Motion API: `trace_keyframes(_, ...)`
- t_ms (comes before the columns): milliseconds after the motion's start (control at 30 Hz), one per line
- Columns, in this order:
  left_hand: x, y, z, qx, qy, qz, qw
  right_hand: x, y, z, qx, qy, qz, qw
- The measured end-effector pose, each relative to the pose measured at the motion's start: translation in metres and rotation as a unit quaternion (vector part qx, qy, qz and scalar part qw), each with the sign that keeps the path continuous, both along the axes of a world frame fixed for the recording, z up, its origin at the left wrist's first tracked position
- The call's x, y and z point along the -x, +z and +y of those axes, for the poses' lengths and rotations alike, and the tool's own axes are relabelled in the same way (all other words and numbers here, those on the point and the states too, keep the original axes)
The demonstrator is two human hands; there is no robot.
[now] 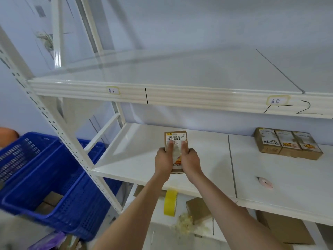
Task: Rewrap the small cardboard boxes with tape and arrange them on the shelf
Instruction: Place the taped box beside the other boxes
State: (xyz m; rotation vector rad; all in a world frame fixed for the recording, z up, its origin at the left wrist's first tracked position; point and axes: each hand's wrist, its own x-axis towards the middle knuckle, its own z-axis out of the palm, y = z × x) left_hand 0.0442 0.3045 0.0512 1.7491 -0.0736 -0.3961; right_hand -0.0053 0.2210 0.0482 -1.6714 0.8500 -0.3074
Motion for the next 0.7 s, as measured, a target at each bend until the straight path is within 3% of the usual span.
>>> trace_keyframes(333,-0.02,-0.007,0.024,-0.017,0.02,0.033,0.999,-0.021,-0.001,0.021,0.018,0.019,0.021,0.999)
trace_keyframes(700,-0.104,-0.019,0.073,-0.002,-0.022,0.064,0.998,-0.095,-0.004,0.068,0.005,0.005,0.043,0.999)
